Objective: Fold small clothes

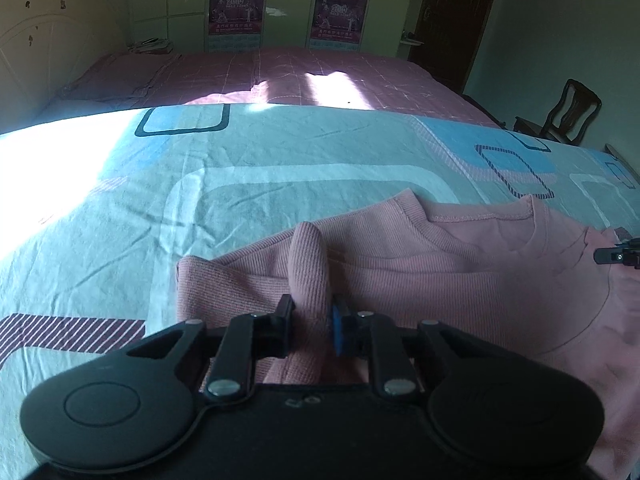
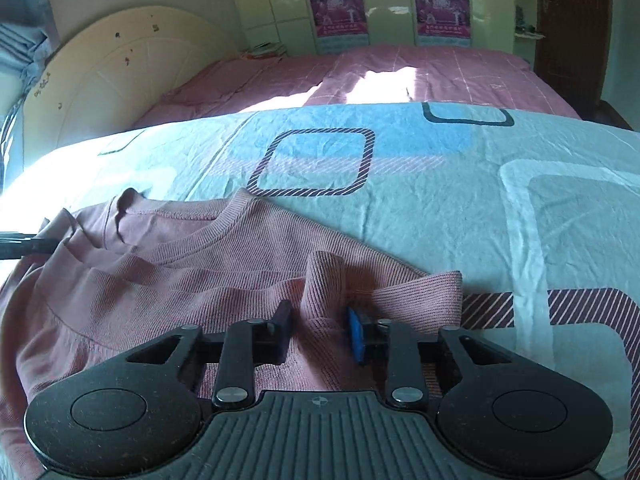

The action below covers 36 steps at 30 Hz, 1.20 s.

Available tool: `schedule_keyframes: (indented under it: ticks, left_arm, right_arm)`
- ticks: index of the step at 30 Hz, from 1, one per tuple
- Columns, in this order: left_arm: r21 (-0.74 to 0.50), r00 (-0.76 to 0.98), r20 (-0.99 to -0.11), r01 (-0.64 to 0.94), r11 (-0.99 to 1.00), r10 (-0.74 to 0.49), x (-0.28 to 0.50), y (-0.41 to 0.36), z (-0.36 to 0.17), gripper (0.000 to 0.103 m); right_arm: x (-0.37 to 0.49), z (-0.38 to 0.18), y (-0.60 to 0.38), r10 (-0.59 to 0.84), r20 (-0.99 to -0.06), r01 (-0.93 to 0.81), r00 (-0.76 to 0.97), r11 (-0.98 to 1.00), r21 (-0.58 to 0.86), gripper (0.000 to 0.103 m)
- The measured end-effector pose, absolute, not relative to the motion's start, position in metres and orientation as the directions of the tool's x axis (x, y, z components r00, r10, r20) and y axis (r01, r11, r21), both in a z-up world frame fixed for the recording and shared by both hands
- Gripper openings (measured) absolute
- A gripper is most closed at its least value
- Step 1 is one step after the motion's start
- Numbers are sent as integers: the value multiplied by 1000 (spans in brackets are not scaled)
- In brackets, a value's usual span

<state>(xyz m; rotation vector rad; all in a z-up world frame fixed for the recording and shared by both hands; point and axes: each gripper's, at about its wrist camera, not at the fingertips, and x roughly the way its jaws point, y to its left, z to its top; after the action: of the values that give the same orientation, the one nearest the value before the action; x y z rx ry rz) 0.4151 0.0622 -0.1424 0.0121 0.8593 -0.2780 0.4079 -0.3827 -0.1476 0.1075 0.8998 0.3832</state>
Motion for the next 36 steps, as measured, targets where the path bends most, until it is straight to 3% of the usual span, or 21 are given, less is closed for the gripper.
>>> schedule_keyframes:
  ticks: [3,7,9,13,17,20,25,26,31,36]
  left_arm:
    - [-89,667,-709,241,967,-231,406,62,-134,14]
    - [-161,758,-613,155,975,-222,395,74,-115,14]
    - [-164,781,-596,109,980,-187,397,73,-112,14]
    - [-151,787,-608,16,988,-106,410,64,-123,14]
    - [-33,747,-664,5,999,-26,412,48,-151,14]
    - [-11,749,-662,-11,1000,1,411,46,-152,17]
    - [3,764,-644,-43,999,35,399,54,-135,40]
    - [0,773,-633,-55,998,43,393,57,-130,49]
    - [-24,811,-585,24,999,-33,352,51,-106,51]
    - [-13,779,-615,141,990,-119,313,21,-122,52]
  right_arm:
    - [399,-138,-384,382,-716,-300,584,921,247,9]
    - [388,-109,-405,390,-579,-216,716,912,348,8]
    - [391,-103,-406,345,-554,-170,757,924,343,8]
    - [406,-119,-399,238,-600,-52,764,949,310,8]
    - [417,-149,-390,176,-693,7,699,968,252,9]
    - [416,-153,-394,176,-694,10,698,967,255,9]
    - [396,-128,-405,147,-643,29,751,967,255,22]
    - [392,-122,-406,143,-640,28,755,968,250,22]
    - [365,-106,-391,226,-638,-48,736,958,283,22]
    - [329,-118,-358,229,-669,-103,707,969,223,22]
